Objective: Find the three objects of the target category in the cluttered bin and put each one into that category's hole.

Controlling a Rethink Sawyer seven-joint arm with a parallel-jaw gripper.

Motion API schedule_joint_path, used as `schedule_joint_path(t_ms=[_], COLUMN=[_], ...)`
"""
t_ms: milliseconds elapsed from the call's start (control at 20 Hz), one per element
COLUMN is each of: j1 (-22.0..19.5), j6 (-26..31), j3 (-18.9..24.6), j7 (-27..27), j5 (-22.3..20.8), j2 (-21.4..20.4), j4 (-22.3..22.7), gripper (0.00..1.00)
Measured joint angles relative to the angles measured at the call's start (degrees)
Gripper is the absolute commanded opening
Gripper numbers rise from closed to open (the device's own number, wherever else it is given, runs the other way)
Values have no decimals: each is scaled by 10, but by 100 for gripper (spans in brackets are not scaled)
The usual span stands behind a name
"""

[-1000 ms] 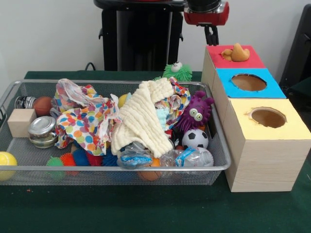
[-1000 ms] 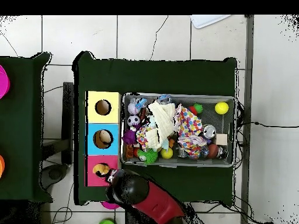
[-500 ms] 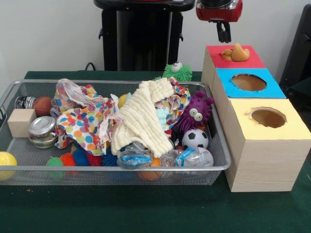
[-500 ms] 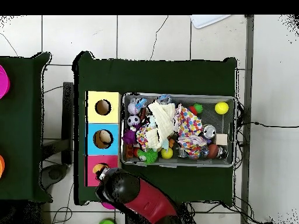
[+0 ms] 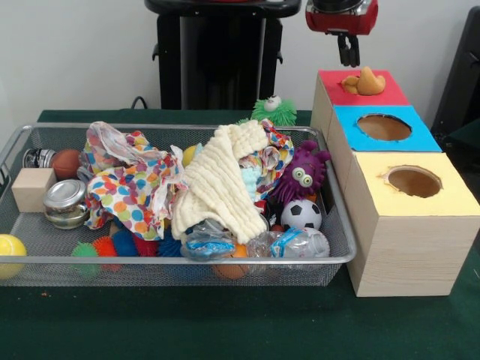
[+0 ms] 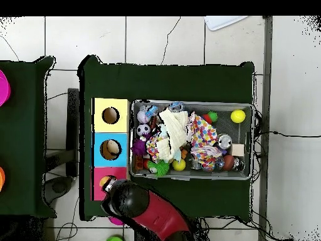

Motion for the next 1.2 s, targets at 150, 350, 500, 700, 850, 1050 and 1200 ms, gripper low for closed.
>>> schedule_joint_path(t_ms=[150,350,500,700,850,1050,1200], j1=[-1,-10,-18,-34,-44,-54,-60], j6=[0,-3,-12,-38,-65,-95,-108], j3=[1,13,24,47,66,87,101], j7=[0,0,0,0,0,0,0], j5=[6,22,31,38,40,40,40], j2=[0,6,12,24,33,43,52], j4=[0,0,0,0,0,2,5], gripper=[0,0,0,0,0,0,0])
